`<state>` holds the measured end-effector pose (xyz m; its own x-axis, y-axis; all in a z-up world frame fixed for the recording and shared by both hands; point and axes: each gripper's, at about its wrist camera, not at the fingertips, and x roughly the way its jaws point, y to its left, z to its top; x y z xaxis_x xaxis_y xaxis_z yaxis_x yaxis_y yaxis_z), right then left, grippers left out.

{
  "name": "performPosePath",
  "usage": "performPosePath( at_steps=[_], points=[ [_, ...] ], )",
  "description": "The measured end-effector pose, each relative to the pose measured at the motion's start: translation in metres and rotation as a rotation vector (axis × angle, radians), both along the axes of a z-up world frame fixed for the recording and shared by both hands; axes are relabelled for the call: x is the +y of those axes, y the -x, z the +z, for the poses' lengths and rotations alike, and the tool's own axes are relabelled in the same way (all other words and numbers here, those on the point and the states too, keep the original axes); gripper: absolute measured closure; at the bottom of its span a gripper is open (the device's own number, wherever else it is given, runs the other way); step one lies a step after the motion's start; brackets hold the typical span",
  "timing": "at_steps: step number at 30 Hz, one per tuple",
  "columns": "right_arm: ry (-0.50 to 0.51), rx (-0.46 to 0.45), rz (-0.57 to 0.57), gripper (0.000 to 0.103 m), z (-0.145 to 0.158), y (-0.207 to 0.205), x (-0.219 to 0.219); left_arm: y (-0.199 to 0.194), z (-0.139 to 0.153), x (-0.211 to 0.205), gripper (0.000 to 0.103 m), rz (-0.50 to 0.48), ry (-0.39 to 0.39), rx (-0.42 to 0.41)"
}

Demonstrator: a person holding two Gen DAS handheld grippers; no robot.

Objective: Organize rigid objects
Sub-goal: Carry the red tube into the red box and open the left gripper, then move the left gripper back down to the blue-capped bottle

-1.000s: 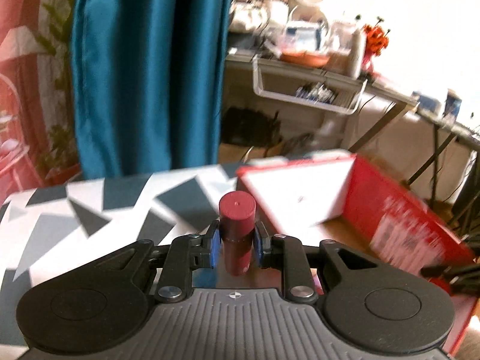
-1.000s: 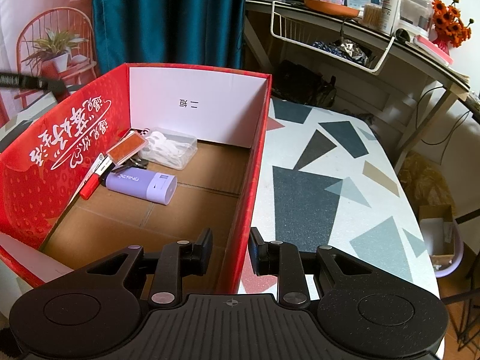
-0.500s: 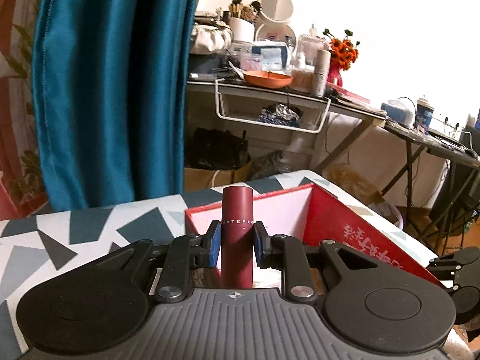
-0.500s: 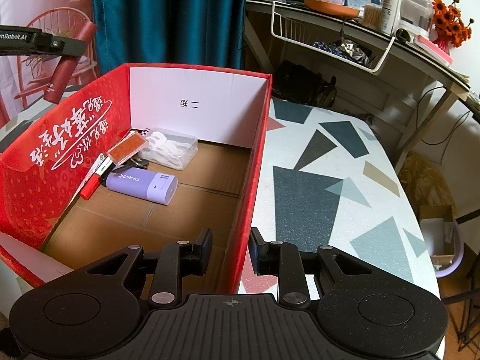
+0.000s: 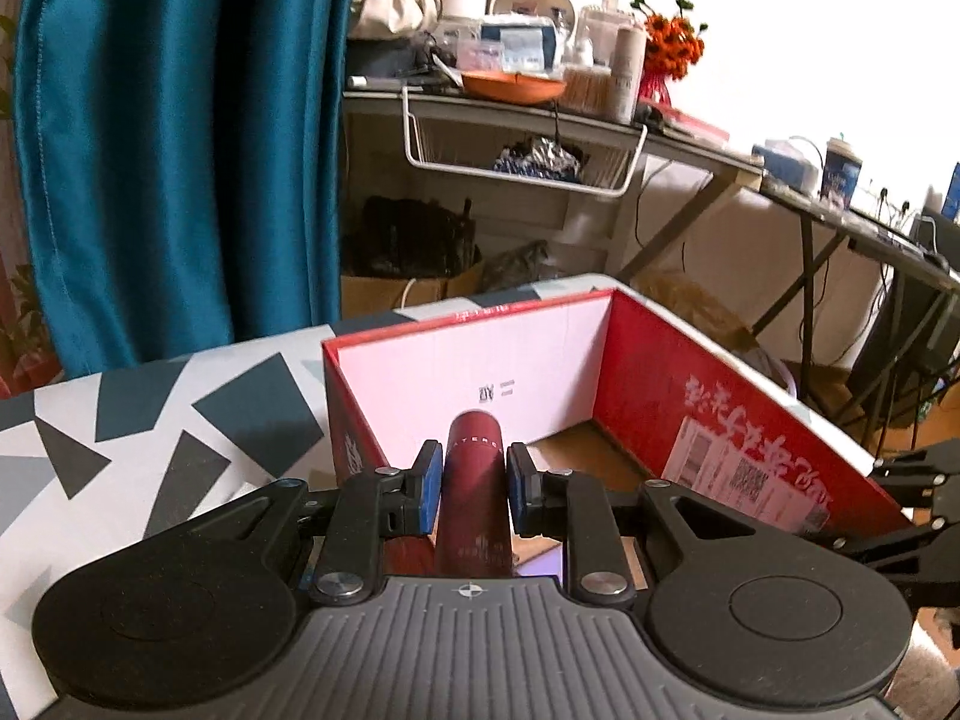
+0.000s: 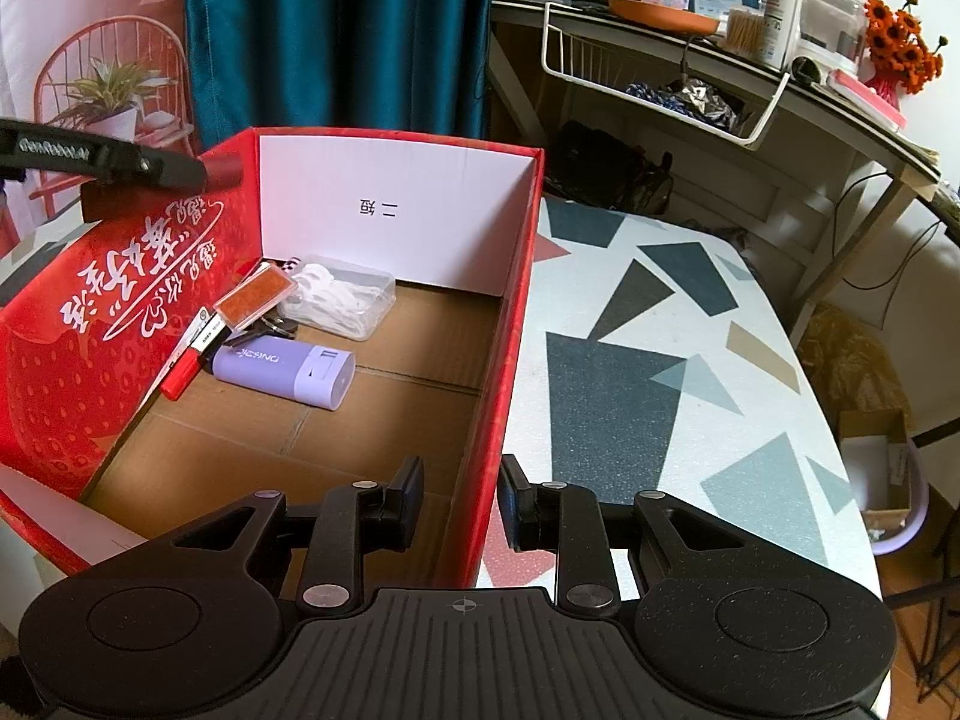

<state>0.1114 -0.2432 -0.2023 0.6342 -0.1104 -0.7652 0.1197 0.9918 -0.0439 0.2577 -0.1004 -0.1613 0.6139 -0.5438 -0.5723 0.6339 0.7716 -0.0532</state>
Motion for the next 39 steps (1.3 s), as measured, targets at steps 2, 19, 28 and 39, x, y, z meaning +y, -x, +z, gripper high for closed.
performPosePath(
  at_steps=[2,19,28,39],
  points=[
    [0.0,0.0,0.0,0.078,0.0,0.0,0.0,0.0,-0.004,-0.003,0.079,-0.012,-0.02,-0.005],
    [-0.005,-0.005,0.004,0.076,0.0,0.0,0.002,-0.011,-0.013,-0.022,0.079,-0.024,-0.079,-0.046],
    [-0.005,-0.005,0.003,0.076,0.0,0.0,0.001,-0.032,0.014,0.03,0.053,0.112,0.041,-0.041],
    [-0.009,-0.005,0.004,0.076,-0.001,-0.001,0.002,-0.064,-0.02,0.071,0.05,0.289,-0.01,0.066]
  ],
)
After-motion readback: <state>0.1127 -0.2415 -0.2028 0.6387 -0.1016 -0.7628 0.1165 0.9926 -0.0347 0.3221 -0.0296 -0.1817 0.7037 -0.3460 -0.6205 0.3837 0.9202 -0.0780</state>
